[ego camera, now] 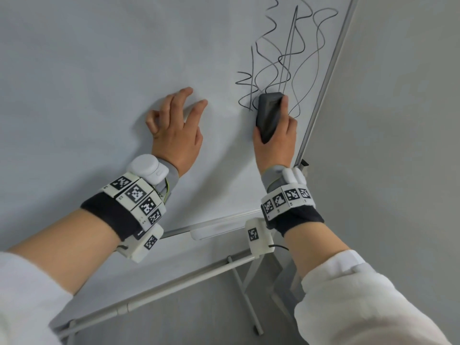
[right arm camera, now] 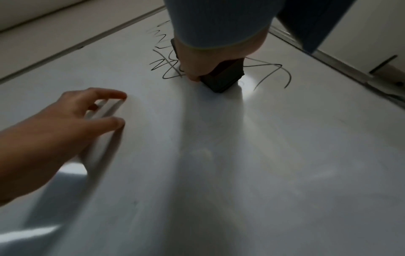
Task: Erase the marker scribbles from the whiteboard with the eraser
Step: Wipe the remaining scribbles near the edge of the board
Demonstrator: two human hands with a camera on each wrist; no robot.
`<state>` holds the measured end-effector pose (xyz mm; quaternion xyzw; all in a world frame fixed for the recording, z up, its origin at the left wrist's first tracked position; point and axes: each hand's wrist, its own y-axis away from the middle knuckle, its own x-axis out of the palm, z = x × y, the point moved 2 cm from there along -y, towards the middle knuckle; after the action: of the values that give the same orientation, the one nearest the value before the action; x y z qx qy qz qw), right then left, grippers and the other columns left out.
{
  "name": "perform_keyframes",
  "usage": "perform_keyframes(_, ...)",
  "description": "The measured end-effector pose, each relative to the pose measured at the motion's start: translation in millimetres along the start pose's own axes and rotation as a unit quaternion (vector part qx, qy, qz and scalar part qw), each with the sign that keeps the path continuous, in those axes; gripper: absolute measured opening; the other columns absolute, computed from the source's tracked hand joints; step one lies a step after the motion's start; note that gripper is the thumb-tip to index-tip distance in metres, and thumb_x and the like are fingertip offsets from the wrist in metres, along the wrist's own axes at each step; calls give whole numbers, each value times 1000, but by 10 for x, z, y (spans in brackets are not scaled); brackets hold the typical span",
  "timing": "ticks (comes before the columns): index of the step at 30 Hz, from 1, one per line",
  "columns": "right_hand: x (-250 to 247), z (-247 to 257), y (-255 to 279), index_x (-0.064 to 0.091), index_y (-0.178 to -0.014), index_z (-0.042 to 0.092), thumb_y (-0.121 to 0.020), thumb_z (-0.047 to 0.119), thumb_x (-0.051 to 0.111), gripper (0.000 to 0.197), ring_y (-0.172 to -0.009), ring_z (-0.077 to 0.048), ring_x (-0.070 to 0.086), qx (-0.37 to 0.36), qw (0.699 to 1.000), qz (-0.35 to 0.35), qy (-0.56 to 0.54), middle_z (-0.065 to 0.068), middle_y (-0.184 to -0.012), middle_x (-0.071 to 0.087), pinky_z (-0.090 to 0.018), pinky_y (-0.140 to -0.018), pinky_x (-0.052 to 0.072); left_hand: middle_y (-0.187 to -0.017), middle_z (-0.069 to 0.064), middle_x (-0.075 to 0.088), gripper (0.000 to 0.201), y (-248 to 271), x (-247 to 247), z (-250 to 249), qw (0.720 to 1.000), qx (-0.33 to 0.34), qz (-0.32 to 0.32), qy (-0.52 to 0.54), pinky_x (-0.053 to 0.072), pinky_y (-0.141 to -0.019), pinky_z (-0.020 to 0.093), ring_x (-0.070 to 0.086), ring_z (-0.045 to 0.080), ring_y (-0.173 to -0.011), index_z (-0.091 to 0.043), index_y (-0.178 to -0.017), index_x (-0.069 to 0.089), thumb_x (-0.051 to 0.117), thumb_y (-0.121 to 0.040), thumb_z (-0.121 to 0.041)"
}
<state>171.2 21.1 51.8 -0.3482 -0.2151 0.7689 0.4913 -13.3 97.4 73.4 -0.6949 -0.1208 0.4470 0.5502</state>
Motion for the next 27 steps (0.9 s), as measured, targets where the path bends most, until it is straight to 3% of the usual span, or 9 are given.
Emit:
perform_keyframes(9,257,371,299,33,-144,17,-78,22,72,77,-94,-31,52,-150,987,42,25,-14,-112,52,-30,-77,41,-137,7,42,48,-62,-3,-12,1000,0,-28,12,22,-88,41,25,23,-123,-24,-124,51,46,-77,-13)
perform_keyframes(11,187,279,194,30,-146,19,-79,22,71,78,-98,-30,51,-132,990,34,25,-14,-115,50,-31,-82,42,-137,7,42,48,-77,-14,-5,1000,-2,-24,12,21,-88,41,25,23,-122,-23,-123,51,45,-77,-14)
perform_keyframes(14,32,29,-20,21,-149,21,-83,22,66,80,-106,-30,49,-33,999,5,12,-13,-124,45,-38,-93,44,-137,7,43,48,-108,-27,20,1000,-2,-17,4,19,-86,39,25,23,-121,-24,-123,51,42,-76,-17)
perform_keyframes(16,-45,-72,-109,15,-150,22,-86,23,62,80,-107,-29,49,14,1000,-3,22,-12,-128,42,-34,-92,43,-137,7,42,48,-115,-25,38,1000,-4,-15,5,19,-86,38,25,23,-121,-24,-123,50,40,-77,-17)
perform_keyframes(18,-47,-63,-127,13,-151,22,-87,23,61,80,-105,-29,50,18,999,-9,31,-11,-127,42,-31,-90,42,-137,6,38,48,-122,-18,41,1000,-5,-20,9,19,-86,39,25,23,-121,-23,-123,50,39,-77,-17)
perform_keyframes(20,32,41,-80,14,-151,21,-86,22,62,81,-103,-29,50,0,1000,-6,21,-12,-125,43,-38,-88,46,-137,3,32,48,-127,-5,40,1000,-5,-27,6,18,-86,39,24,24,-121,-23,-123,50,40,-76,-16)
perform_keyframes(27,248,417,21,26,-147,18,-80,19,68,79,-95,-33,51,-133,990,24,33,-15,-114,50,-36,-76,45,-136,1,29,49,-149,34,45,999,-11,-45,15,22,-87,41,24,24,-121,-23,-123,50,50,-76,-11)
